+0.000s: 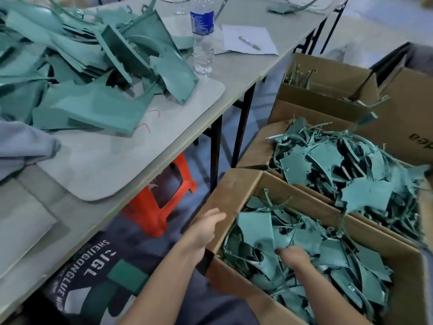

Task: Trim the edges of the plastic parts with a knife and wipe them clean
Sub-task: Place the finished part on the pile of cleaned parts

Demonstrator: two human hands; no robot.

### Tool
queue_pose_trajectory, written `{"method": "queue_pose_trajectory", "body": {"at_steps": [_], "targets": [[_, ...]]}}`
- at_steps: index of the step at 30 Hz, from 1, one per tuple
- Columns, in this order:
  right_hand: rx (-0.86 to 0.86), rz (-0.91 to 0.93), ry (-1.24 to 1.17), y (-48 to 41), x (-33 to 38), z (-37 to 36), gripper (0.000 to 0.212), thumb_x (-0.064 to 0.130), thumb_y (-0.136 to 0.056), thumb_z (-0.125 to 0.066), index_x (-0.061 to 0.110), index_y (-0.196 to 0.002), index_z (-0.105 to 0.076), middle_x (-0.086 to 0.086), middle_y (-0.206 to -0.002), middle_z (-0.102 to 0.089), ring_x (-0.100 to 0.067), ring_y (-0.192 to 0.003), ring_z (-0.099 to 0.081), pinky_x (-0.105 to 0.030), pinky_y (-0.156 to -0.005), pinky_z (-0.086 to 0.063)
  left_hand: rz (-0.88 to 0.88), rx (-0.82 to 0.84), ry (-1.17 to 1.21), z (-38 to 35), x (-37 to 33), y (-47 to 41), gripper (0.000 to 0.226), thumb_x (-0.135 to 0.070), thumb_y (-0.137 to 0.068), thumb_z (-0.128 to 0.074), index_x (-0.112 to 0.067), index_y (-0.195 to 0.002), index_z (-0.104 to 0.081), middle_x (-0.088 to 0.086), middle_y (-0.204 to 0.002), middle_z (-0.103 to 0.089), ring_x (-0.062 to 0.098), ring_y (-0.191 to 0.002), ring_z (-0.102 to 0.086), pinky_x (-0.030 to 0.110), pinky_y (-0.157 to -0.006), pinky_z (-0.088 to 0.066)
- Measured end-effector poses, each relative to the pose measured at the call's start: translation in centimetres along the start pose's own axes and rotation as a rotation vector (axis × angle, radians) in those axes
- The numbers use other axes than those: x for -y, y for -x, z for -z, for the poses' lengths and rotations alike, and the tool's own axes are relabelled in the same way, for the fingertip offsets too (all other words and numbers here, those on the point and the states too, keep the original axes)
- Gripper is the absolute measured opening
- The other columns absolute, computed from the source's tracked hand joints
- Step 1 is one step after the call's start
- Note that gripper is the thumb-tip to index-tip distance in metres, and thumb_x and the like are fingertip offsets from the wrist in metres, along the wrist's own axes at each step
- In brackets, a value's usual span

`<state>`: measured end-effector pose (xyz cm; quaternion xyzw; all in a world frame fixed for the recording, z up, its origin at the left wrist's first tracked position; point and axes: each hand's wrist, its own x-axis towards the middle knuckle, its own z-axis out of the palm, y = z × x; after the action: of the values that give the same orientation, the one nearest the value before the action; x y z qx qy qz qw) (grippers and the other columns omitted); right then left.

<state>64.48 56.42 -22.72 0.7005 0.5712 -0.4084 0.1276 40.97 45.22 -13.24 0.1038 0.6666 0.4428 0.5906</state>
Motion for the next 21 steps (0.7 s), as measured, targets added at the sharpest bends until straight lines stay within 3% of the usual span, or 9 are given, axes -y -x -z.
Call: {"method": "queue_pose_trajectory", "body": {"at_steps": [1, 3, 5, 8, 11, 14, 16, 18, 21], "targets": [[-0.028, 0.004, -0.003, -0.3, -0.2, -0.9, 0.029, 0.038, -0.099, -0.060, 0.011, -0.088, -0.057, -0.007, -0.086, -0.058, -0.024, -0.079, -0.057, -0.035, -0.073, -0.046, -0.025, 0.001, -0.032, 0.4, -0.3, 0.1, 0.047, -0.024, -0.101, -0.059, -0.023, -0.147, -0.050, -0.004, -0.145, -0.053, 0.010, -0.124, -0.053, 0.024, -0.097, -0.039], [-0.013, 0.074, -0.106, -0.1, 1.1, -2.3, 0.024, 0.035, -0.095, -0.065, 0.011, -0.091, -0.063, -0.006, -0.085, -0.062, -0.024, -0.078, -0.059, -0.040, -0.077, -0.051, -0.096, -0.041, -0.090, 1.2, -1.4, 0.7, 0.044, -0.014, -0.097, -0.063, -0.021, -0.141, -0.058, -0.004, -0.122, -0.066, -0.003, -0.092, -0.066, 0.009, -0.073, -0.047], [0.002, 0.169, -0.209, 1.2, 4.1, -2.9, 0.013, 0.031, -0.093, -0.068, 0.020, -0.099, -0.069, -0.001, -0.097, -0.065, -0.024, -0.093, -0.061, -0.038, -0.082, -0.049, -0.217, -0.131, -0.200, 2.1, -2.9, 1.6, 0.043, -0.005, -0.091, -0.065, -0.020, -0.131, -0.067, -0.007, -0.104, -0.070, -0.011, -0.071, -0.065, 0.004, -0.059, -0.045], [0.016, 0.383, -0.441, 5.7, 11.3, -2.0, 0.013, 0.018, -0.092, -0.066, 0.020, -0.100, -0.076, -0.001, -0.096, -0.075, -0.026, -0.092, -0.068, -0.048, -0.085, -0.056, -0.413, -0.108, -0.347, 3.4, -5.6, 4.2, 0.046, 0.010, -0.084, -0.057, -0.022, -0.113, -0.075, -0.005, -0.108, -0.073, 0.000, -0.103, -0.068, 0.005, -0.076, -0.047], [0.015, 0.768, -0.528, 12.8, 18.8, -0.2, 0.017, 0.011, -0.084, -0.065, 0.021, -0.086, -0.079, -0.007, -0.074, -0.075, -0.030, -0.073, -0.070, -0.045, -0.070, -0.058, -0.595, -0.063, -0.258, 5.5, -8.6, 8.1, 0.035, 0.009, -0.087, -0.065, -0.023, -0.089, -0.079, 0.002, -0.085, -0.079, 0.013, -0.082, -0.076, 0.022, -0.067, -0.058], [0.152, 0.997, -0.646, 20.2, 25.4, 0.5, 0.019, 0.003, -0.087, -0.064, 0.014, -0.080, -0.077, -0.010, -0.056, -0.066, -0.021, -0.047, -0.056, -0.027, -0.047, -0.046, -0.759, -0.341, -0.185, 9.3, -11.5, 12.2, 0.009, -0.021, -0.084, -0.075, -0.027, -0.077, -0.078, 0.007, -0.061, -0.073, 0.016, -0.044, -0.064, 0.021, -0.046, -0.048], [0.312, 1.077, -0.699, 24.5, 29.4, -0.6, 0.024, -0.007, -0.088, -0.059, 0.008, -0.076, -0.073, -0.009, -0.055, -0.064, -0.015, -0.041, -0.051, -0.020, -0.043, -0.041, -0.830, -0.600, -0.210, 13.0, -12.7, 14.9, 0.020, -0.042, -0.085, -0.069, -0.029, -0.071, -0.074, 0.000, -0.045, -0.062, 0.011, -0.032, -0.051, 0.015, -0.040, -0.036], [0.469, 1.177, -0.665, 28.4, 32.7, -2.7, 0.029, -0.013, -0.090, -0.054, 0.005, -0.076, -0.072, -0.011, -0.059, -0.067, -0.017, -0.042, -0.054, -0.022, -0.045, -0.046, -0.873, -0.820, -0.219, 17.0, -13.0, 17.7, 0.032, -0.050, -0.087, -0.060, -0.026, -0.068, -0.071, -0.006, -0.039, -0.052, 0.006, -0.033, -0.042, 0.017, -0.040, -0.032], [0.616, 1.278, -0.563, 33.0, 36.7, -7.0, 0.036, -0.013, -0.091, -0.056, 0.010, -0.072, -0.075, -0.012, -0.068, -0.073, -0.020, -0.055, -0.067, -0.030, -0.057, -0.057, -0.772, -1.146, -0.253, 23.1, -11.8, 20.8, 0.038, -0.050, -0.085, -0.056, -0.021, -0.065, -0.072, -0.008, -0.051, -0.063, 0.010, -0.051, -0.059, 0.029, -0.055, -0.046]]}}
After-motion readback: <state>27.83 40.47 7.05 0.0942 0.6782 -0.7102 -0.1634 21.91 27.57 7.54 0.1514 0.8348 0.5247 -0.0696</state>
